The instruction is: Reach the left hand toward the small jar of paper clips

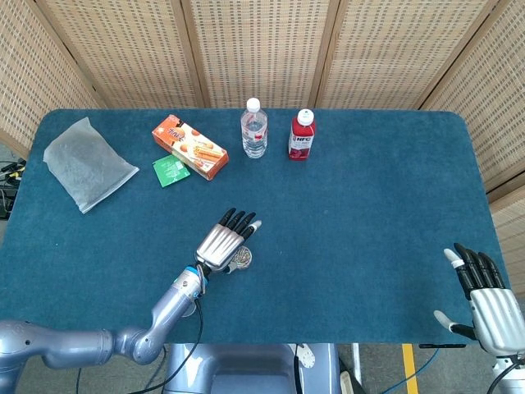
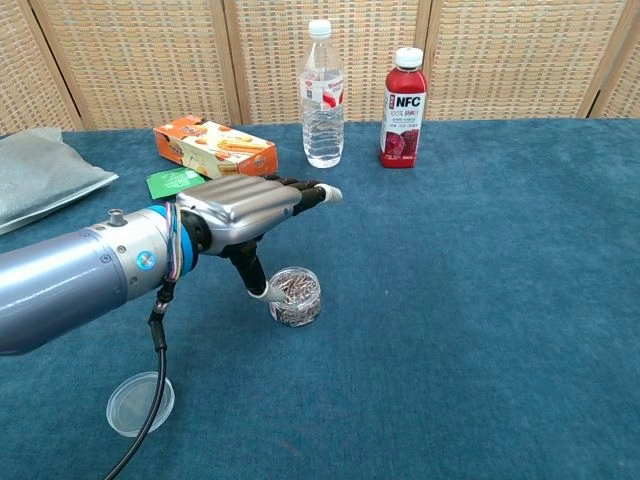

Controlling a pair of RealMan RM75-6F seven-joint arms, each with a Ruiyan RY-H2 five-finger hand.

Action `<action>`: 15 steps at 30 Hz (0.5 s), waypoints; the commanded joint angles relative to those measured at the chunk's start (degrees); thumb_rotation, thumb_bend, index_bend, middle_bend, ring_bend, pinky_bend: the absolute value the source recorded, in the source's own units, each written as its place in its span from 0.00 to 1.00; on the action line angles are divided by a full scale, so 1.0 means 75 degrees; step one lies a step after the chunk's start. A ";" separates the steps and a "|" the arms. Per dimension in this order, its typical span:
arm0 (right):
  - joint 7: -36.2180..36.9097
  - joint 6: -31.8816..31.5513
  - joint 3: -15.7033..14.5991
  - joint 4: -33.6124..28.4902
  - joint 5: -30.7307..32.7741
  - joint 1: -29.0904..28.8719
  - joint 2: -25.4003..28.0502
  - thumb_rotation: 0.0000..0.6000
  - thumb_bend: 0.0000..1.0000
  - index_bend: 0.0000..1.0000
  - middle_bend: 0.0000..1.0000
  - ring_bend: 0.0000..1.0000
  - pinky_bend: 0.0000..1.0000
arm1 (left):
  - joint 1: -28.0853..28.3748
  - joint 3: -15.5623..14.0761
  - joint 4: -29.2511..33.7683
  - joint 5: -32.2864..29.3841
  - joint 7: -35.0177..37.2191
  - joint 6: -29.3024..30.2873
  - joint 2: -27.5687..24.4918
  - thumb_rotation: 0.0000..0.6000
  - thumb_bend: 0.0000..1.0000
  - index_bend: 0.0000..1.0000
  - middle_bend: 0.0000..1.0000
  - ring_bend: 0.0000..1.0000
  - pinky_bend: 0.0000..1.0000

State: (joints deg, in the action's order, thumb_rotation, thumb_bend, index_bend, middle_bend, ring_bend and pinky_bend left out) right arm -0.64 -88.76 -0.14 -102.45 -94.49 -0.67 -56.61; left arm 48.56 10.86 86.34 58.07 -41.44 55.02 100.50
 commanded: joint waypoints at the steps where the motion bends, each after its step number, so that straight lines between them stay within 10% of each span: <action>1: -0.0013 -0.0031 -0.0023 -0.0004 -0.0060 0.0014 0.0003 1.00 0.00 0.00 0.00 0.00 0.00 | -0.0022 0.0017 0.0200 0.0028 0.0134 0.0089 -0.0176 1.00 0.20 0.00 0.00 0.00 0.00; 15: -0.0033 -0.0138 -0.0080 -0.0030 -0.0229 0.0059 0.0022 1.00 0.00 0.00 0.00 0.00 0.00 | -0.1245 -0.0095 0.2094 0.0857 0.0899 0.1737 -0.2810 1.00 0.00 0.00 0.00 0.00 0.00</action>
State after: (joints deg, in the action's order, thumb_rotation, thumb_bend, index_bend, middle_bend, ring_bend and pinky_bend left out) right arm -0.83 -89.72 -0.70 -102.64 -96.13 -0.27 -56.45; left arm 43.58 11.06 98.02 62.32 -36.70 62.77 85.31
